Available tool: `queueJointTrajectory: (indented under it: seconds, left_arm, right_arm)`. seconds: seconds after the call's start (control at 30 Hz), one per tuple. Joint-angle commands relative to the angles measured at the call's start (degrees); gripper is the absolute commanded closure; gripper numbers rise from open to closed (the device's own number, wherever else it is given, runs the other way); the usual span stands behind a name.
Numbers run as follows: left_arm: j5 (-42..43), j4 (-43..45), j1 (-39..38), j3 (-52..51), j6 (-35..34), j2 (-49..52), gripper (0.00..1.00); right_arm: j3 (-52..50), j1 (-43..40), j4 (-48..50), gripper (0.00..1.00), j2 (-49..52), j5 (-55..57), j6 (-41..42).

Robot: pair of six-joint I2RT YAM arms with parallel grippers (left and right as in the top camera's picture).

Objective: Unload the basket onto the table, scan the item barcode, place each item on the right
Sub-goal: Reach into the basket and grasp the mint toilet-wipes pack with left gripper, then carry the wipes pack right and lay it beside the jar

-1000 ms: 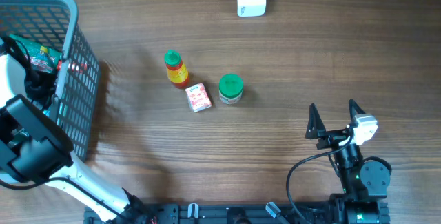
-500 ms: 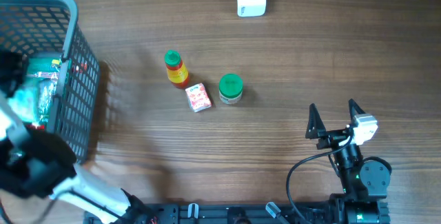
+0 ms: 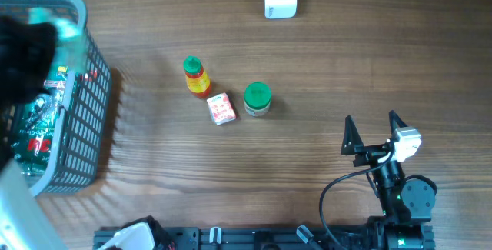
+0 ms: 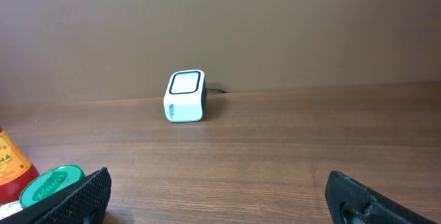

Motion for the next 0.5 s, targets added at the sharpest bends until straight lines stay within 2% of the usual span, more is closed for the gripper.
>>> queueJointTrajectory:
  seconds: [0.0,0.1,0.2,0.4,0.47]
  left_arm:
    - [-7.6,0.2,-19.6,0.4,-1.0,-1.0,0.96]
    - [-19.4,0.4,-34.5,0.3,-6.6,1.7,0.96]
    - [-27.7,2.3,-46.1,0.3,-11.1,6.8,0.96]
    - [-28.2,11.2,-60.3,0.3,-11.3,21.4,0.96]
    - [-28.2,14.4,-63.0,0.3,-14.8,27.2,0.96]
  right_arm:
    - [-0.1,0.3,0.2,0.0,-0.2,1.0,-1.1]
    - [-0.1,0.3,0.2,0.0,-0.2,1.0,-1.1]
    - [-0.1,0.3,0.2,0.0,-0.2,1.0,-1.1]
    - [-0.1,0.3,0.2,0.0,-0.2,1.0,-1.1]
    - [-0.1,0.3,0.2,0.0,-0.2,1.0,-1.1]
